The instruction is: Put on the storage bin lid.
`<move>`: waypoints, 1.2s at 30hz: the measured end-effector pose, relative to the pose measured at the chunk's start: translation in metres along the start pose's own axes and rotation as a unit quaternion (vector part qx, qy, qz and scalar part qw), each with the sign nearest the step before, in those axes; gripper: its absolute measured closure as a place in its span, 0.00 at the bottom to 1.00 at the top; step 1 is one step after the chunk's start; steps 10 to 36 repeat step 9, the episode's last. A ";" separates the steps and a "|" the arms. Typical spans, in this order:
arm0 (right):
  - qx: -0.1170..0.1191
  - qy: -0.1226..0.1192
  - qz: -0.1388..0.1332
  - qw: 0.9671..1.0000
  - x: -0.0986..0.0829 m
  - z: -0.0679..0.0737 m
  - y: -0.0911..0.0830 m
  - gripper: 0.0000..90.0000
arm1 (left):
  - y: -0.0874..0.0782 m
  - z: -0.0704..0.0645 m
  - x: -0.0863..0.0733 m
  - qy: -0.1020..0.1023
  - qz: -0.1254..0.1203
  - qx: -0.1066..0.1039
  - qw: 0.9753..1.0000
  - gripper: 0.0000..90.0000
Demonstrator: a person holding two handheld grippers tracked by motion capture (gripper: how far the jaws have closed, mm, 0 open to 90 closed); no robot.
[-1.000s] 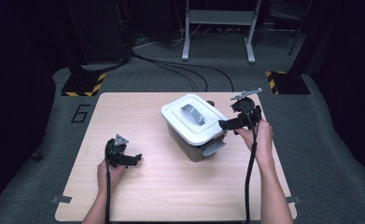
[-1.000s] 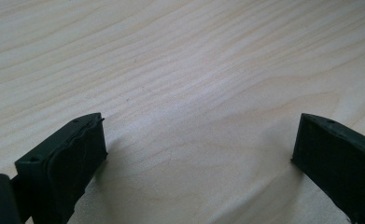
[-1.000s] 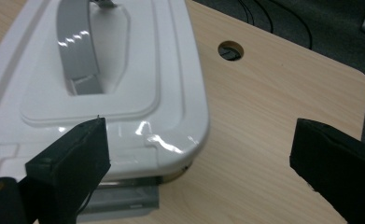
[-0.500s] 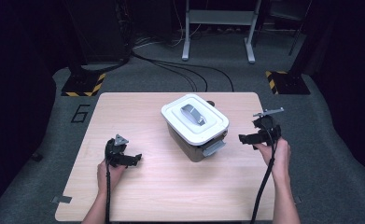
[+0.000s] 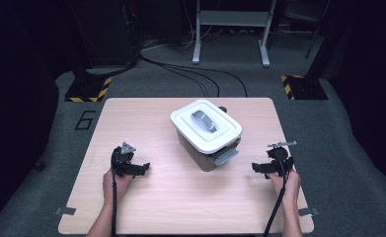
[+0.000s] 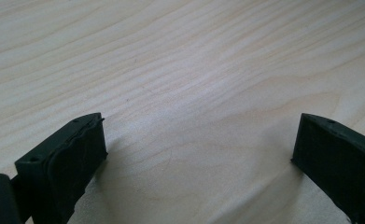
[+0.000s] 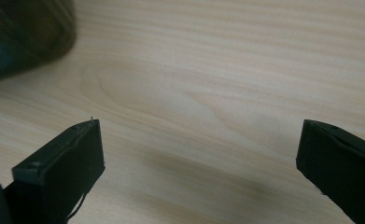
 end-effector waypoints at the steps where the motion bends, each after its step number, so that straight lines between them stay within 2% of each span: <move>1: -0.003 -0.002 -0.002 1.000 -0.004 -0.001 0.004 0.00 | 0.000 0.000 0.000 0.000 0.000 0.000 1.000 0.03; 5: 0.003 0.006 -0.022 1.000 -0.015 -0.005 0.014 0.00 | 0.000 0.000 0.000 0.000 0.000 0.000 1.000 0.03; 9: -0.003 -0.003 -0.068 0.998 -0.024 -0.006 0.017 0.00 | 0.000 0.000 0.000 0.001 0.001 0.000 1.000 0.03; 36: -0.003 -0.003 -0.068 0.998 -0.024 -0.006 0.017 0.00 | 0.000 0.000 0.000 0.001 0.001 0.000 1.000 0.03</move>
Point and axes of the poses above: each handheld gripper's, and its own axes: y roughly forward along the jaws, x roughly out of its top, z roughly to its left, the point moved 3 cm from there along y, roughly forward along the jaws, and after that the axes turned 8 degrees about y, right-handed, at the moved point
